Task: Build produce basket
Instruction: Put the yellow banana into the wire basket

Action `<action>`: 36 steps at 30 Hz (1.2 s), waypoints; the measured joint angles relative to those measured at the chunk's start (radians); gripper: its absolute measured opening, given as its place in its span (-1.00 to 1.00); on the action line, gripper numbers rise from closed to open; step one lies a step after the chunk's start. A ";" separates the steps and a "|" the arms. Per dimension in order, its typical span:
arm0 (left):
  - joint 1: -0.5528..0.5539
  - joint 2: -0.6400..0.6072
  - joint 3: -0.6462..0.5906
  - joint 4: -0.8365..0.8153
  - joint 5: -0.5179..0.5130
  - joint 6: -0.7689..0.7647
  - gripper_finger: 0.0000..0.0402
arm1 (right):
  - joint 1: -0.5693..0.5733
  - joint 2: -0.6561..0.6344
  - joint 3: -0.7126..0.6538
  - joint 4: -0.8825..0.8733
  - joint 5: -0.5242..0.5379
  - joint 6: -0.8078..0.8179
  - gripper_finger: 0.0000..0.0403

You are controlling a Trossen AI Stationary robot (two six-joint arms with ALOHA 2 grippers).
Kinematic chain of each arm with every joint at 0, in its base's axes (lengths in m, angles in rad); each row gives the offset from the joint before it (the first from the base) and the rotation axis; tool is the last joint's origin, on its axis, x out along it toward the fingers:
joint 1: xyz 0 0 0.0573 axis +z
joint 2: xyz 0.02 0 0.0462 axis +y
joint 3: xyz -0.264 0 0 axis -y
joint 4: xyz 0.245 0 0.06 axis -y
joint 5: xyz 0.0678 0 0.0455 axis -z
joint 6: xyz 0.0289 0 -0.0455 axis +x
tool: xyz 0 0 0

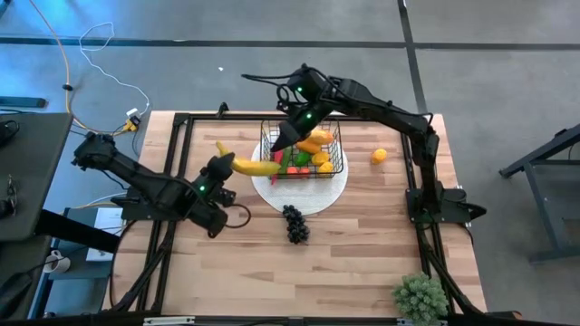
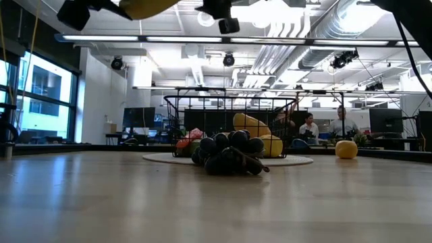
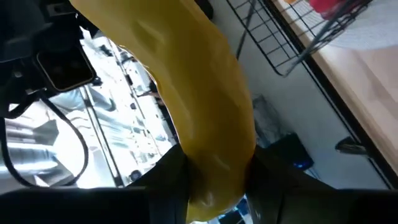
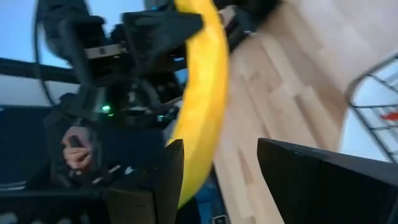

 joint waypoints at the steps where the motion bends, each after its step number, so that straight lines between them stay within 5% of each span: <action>1: -0.007 0.000 0.000 0.002 -0.006 -0.001 -0.49 | 0.007 0.000 0.000 0.016 -0.006 0.006 -0.08; 14: -0.096 0.000 0.000 0.004 -0.197 0.000 -0.49 | 0.077 0.003 0.000 0.219 0.043 0.220 0.02; 36: -0.174 0.001 -0.001 0.108 -0.198 0.058 -0.48 | 0.168 0.072 -0.004 0.306 0.002 0.385 0.05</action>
